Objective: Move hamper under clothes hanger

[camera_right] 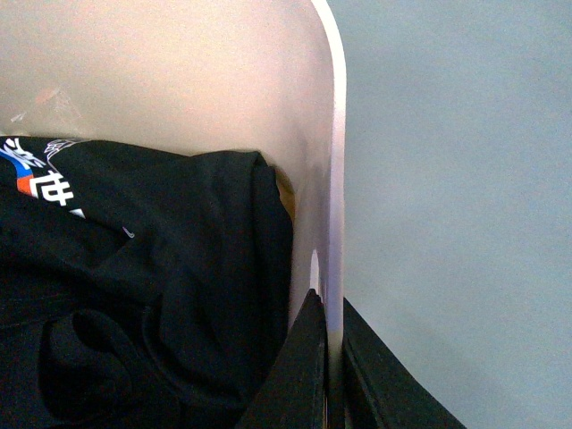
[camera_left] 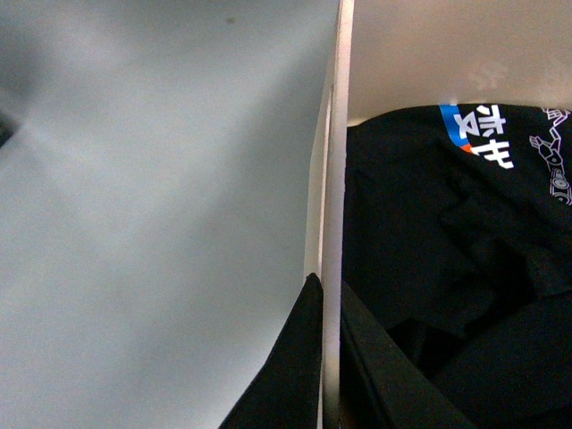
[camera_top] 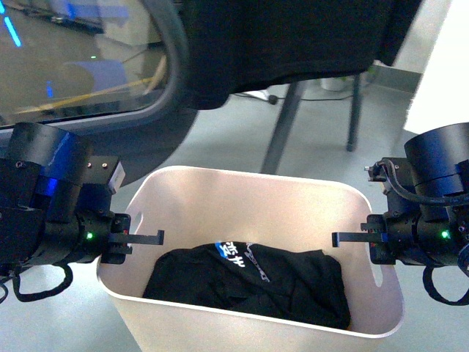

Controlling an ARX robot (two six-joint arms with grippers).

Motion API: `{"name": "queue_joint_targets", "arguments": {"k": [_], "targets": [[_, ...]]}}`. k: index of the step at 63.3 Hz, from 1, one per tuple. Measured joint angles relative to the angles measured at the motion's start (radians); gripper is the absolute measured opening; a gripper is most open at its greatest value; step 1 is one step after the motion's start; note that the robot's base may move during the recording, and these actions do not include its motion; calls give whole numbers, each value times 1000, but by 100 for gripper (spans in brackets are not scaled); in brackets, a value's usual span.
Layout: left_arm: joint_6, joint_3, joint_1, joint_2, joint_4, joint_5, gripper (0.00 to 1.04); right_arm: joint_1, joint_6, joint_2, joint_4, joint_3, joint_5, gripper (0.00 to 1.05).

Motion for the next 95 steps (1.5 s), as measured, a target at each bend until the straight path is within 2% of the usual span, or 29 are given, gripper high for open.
{"name": "queue_joint_targets", "arguments": {"k": [54, 66, 79, 95], "targets": [[0, 0, 0, 0, 0, -2, 4, 0, 0, -2, 0, -2, -2, 3], [0, 4, -24, 0, 0, 29, 4, -26, 0, -2, 0, -6, 20, 3], [0, 3, -2, 0, 0, -6, 4, 0, -1, -2, 0, -6, -1, 3], [0, 3, 5, 0, 0, -6, 4, 8, -1, -2, 0, -5, -4, 3]]}}
